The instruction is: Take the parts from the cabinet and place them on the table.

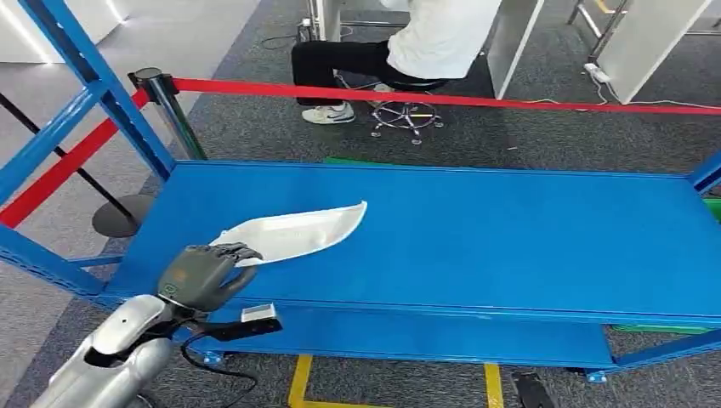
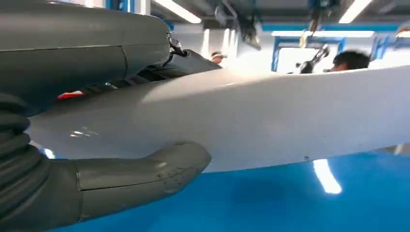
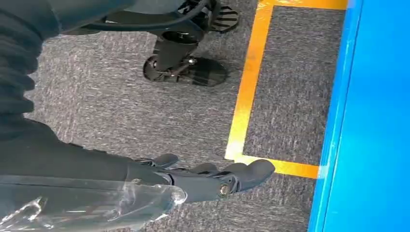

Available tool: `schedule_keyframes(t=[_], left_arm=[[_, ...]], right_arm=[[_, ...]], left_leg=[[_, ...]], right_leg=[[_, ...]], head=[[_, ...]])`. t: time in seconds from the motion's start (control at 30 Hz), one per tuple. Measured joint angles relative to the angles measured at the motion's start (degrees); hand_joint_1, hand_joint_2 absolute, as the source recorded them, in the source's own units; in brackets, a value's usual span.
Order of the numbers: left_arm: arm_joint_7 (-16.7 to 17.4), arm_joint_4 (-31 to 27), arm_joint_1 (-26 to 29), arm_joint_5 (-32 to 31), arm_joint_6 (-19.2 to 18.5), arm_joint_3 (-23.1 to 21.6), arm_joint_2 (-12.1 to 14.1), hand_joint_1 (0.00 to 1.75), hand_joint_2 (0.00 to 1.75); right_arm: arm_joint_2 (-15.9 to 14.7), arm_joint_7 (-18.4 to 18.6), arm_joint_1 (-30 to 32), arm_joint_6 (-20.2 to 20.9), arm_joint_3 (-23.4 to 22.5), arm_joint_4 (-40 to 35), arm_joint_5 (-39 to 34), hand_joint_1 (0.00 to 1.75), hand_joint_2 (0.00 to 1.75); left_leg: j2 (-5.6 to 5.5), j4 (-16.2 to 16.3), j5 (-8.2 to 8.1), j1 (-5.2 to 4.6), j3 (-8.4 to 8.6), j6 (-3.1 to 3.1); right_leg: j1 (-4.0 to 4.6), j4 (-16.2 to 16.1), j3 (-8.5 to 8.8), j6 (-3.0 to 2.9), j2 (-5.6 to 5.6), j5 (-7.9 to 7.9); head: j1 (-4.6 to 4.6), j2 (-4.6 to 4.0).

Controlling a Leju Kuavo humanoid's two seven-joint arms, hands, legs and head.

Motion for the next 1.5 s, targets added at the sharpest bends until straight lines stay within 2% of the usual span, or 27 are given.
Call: schedule_keyframes(t=[0.23,0.4,0.53,0.57,0.6,0.63,0.7,0.73,0.77,0.8,0.87,0.9,0.93,0.97,1.07,1.1,1.13,1.17,1.2,1.23,1.27,1.3,1.33,1.37,1.4,1.43,1.5], left_arm=[[0.2,-7.7,5.0,-0.6,2.9,-2.4,-1.0,1.75,1.75],[0.3,-10.0,6.7,-1.1,3.3,-3.5,-1.7,1.75,1.75],[0.5,-10.7,7.1,-1.1,3.3,-3.7,-1.7,1.75,1.75],[0.5,-10.9,7.2,-1.2,3.4,-3.7,-1.8,1.75,1.75],[0.5,-11.1,7.3,-1.5,3.6,-3.8,-1.9,1.75,1.75],[0.5,-11.4,7.3,-1.9,4.2,-3.9,-1.9,1.75,1.75],[0.6,-11.6,7.8,-2.8,4.9,-4.1,-2.3,1.75,1.75],[0.7,-11.7,8.1,-3.3,5.2,-4.4,-2.4,1.75,1.75],[0.9,-11.8,8.6,-3.9,5.6,-4.6,-2.6,1.75,1.75],[1.1,-11.9,9.0,-4.4,5.9,-4.8,-2.7,1.75,1.75],[1.7,-12.2,9.4,-4.9,6.8,-5.3,-2.9,1.75,1.75],[2.1,-12.3,9.5,-5.3,7.3,-5.5,-3.0,1.75,1.75],[2.5,-12.6,9.7,-5.5,7.8,-5.6,-3.1,1.75,1.75],[2.8,-13.0,10.0,-5.7,8.2,-5.7,-3.2,1.75,1.75],[3.3,-13.6,11.1,-5.8,9.0,-6.0,-3.3,1.75,1.75],[3.4,-13.7,11.3,-5.9,9.2,-6.1,-3.3,1.75,1.75],[3.6,-13.9,11.5,-6.0,9.3,-6.2,-3.3,1.75,1.75],[3.7,-14.1,11.5,-6.2,9.5,-6.2,-3.3,1.75,1.75],[3.7,-14.1,11.6,-6.3,9.7,-6.3,-3.3,1.75,1.75],[3.8,-14.1,11.7,-6.3,9.7,-6.4,-3.3,1.75,1.75],[3.8,-14.1,11.8,-6.3,9.7,-6.6,-3.3,1.75,1.75],[3.8,-14.1,11.9,-6.3,9.7,-6.7,-3.4,1.75,1.75],[3.8,-14.1,11.9,-6.3,9.7,-6.8,-3.4,1.75,1.75],[3.8,-14.1,11.9,-6.3,9.7,-6.8,-3.4,1.75,1.75],[3.8,-14.2,11.9,-6.3,9.7,-6.9,-3.4,1.75,1.75],[3.8,-14.5,11.9,-6.3,9.7,-6.9,-3.5,1.75,1.75],[3.8,-14.7,12.0,-6.3,9.9,-7.1,-3.6,1.75,1.75]], right_arm=[[0.0,-2.8,0.7,1.1,-0.3,0.0,-0.6,0.0,1.75],[0.0,-3.4,0.9,1.4,-0.5,0.0,-0.7,0.0,1.75],[0.1,-3.4,0.9,1.4,-0.6,0.0,-0.7,0.0,1.75],[0.1,-3.5,0.9,1.5,-0.6,0.0,-0.8,0.0,1.75],[0.1,-3.6,0.9,1.6,-0.6,0.0,-0.9,0.0,1.75],[0.1,-4.1,1.0,1.7,-0.6,0.0,-1.0,0.0,1.75],[0.1,-4.6,1.1,2.1,-0.6,0.0,-1.0,0.0,1.75],[0.1,-4.8,1.3,2.6,-0.7,0.0,-1.2,0.0,1.75],[0.1,-5.2,1.5,2.8,-0.8,0.0,-1.4,0.0,1.75],[0.1,-5.5,1.7,3.0,-0.9,0.0,-1.7,0.0,1.75],[0.0,-6.4,1.7,2.6,-1.3,0.0,-2.0,0.0,1.75],[-0.1,-6.9,1.7,1.8,-1.5,0.0,-2.0,0.0,1.75],[0.0,-7.7,1.6,1.0,-1.6,0.0,-2.0,0.0,1.75],[0.1,-8.7,1.6,0.2,-1.7,0.0,-2.0,0.0,1.75],[0.1,-9.4,1.7,0.3,-2.0,0.0,-2.5,0.0,1.75],[0.0,-9.4,1.6,1.0,-2.2,0.0,-2.8,0.0,1.75],[0.0,-9.5,1.6,1.5,-2.5,0.0,-3.2,0.0,1.75],[0.0,-9.5,1.6,2.1,-2.8,0.0,-3.3,0.0,1.75],[0.0,-9.5,1.7,2.4,-3.0,0.0,-3.4,0.0,1.75],[0.0,-9.5,1.8,2.6,-3.2,0.0,-3.5,0.0,1.75],[0.0,-9.5,1.9,2.7,-3.3,0.0,-3.5,0.0,1.75],[0.0,-9.5,1.9,2.7,-3.3,0.0,-3.5,0.0,1.75],[0.0,-9.5,1.9,2.7,-3.4,0.0,-3.6,0.0,1.75],[0.0,-9.5,1.8,2.7,-3.4,0.0,-3.6,0.0,1.75],[0.0,-9.5,1.7,2.7,-3.4,0.0,-3.6,0.0,1.75],[0.0,-9.5,1.7,2.8,-3.4,0.0,-3.6,0.0,1.75],[0.0,-9.6,1.7,2.9,-3.5,0.0,-3.6,0.0,1.75]], left_leg=[[0.0,0.0,-0.08,-0.18,-0.06,0.1],[0.0,0.1,-0.32,-0.65,-0.1,0.53],[-0.03,0.1,0.08,-1.15,-0.24,1.42],[-0.02,-0.6,0.53,-0.83,-0.15,1.79],[0.0,-0.9,0.87,-0.48,-0.05,1.93],[-0.01,-0.9,0.96,-0.38,-0.2,2.11],[-0.01,-0.9,1.05,-0.4,-0.45,2.21],[-0.02,-0.9,1.13,-0.4,-0.57,2.17],[-0.05,-0.9,1.21,-0.4,-0.67,2.1],[-0.15,-0.8,1.32,-0.31,-0.76,1.93],[-0.4,-0.6,1.59,0.08,-1.01,1.45],[-0.49,-0.3,1.66,0.22,-1.22,0.99],[-0.45,-0.2,1.75,-0.17,-1.58,0.47],[-0.51,-0.1,2.0,-0.18,-1.65,0.12],[-0.4,0.0,2.8,0.1,-2.01,-1.02],[-0.36,0.4,1.99,0.22,-2.49,-1.29],[-0.29,2.2,-0.63,0.21,-3.46,-1.44],[-0.3,6.2,-3.99,0.16,-4.98,-1.55],[-0.3,11.0,-6.97,0.16,-6.65,-1.64],[-0.3,15.2,-9.03,0.16,-7.93,-1.61],[-0.3,17.4,-9.58,0.14,-8.28,-1.5],[-0.31,17.1,-8.82,0.09,-7.34,-1.26],[-0.36,14.6,-7.27,0.0,-5.34,-0.85],[-0.53,10.6,-5.54,-0.13,-2.47,-0.38],[-1.68,5.6,-4.45,-0.33,1.19,0.32],[-4.01,1.4,-5.3,-0.52,4.49,0.96],[-3.64,-0.1,-5.07,-0.56,4.51,0.44]], right_leg=[[-0.19,0.0,-0.04,0.06,-0.01,0.02],[-0.64,-0.1,-0.05,0.46,-0.01,0.05],[-1.07,-0.4,0.1,1.32,-0.16,0.54],[-0.95,-0.5,0.16,1.48,-0.18,0.56],[-1.0,0.2,-0.42,1.58,0.51,-0.66],[-0.88,2.9,-1.45,1.64,0.99,-3.03],[-0.91,11.9,-4.99,1.69,1.44,-7.84],[-0.89,15.9,-6.57,1.82,1.49,-9.3],[-0.93,17.2,-6.96,1.87,1.48,-9.17],[-0.99,15.8,-6.03,1.94,1.48,-7.72],[-1.17,6.9,-1.09,2.15,1.49,-3.16],[-1.4,1.7,1.78,2.49,1.57,-2.02],[-0.87,0.9,2.67,2.23,1.74,-2.84],[-0.93,1.2,1.96,1.25,1.94,-2.07],[-0.81,1.5,0.35,-0.27,2.46,-1.92],[-0.91,1.4,0.42,-1.06,2.47,-1.39],[-0.88,1.4,-0.23,-1.5,2.6,-0.93],[-0.81,1.4,-0.94,-1.83,2.72,-0.38],[-0.71,1.4,-1.67,-1.93,2.88,0.09],[-0.56,1.5,-2.35,-1.97,3.03,0.59],[-0.44,1.5,-3.03,-1.96,3.28,1.08],[-0.31,1.5,-3.73,-1.96,3.6,1.63],[-0.18,1.5,-4.43,-1.96,4.05,2.23],[-0.07,1.5,-5.06,-1.9,4.54,2.8],[-0.06,1.5,-5.59,-1.78,5.13,3.39],[-0.05,1.6,-6.02,-1.49,5.52,3.86],[-0.03,1.4,-6.45,-0.86,6.3,4.98]], head=[[-0.02,0.0],[0.0,0.0],[-0.04,0.0],[-0.04,0.0],[0.04,0.0],[0.19,0.0],[0.31,0.0],[0.39,0.0],[0.33,0.0],[0.37,0.0],[0.35,0.0],[0.39,0.0],[0.48,0.0],[0.33,0.0],[0.39,0.0],[0.37,0.0],[0.28,0.0],[0.2,0.0],[0.18,0.0],[0.18,0.0],[0.2,0.0],[0.2,0.0],[0.2,0.0],[0.22,0.0],[0.17,0.0],[0.26,0.0],[0.26,0.0]])
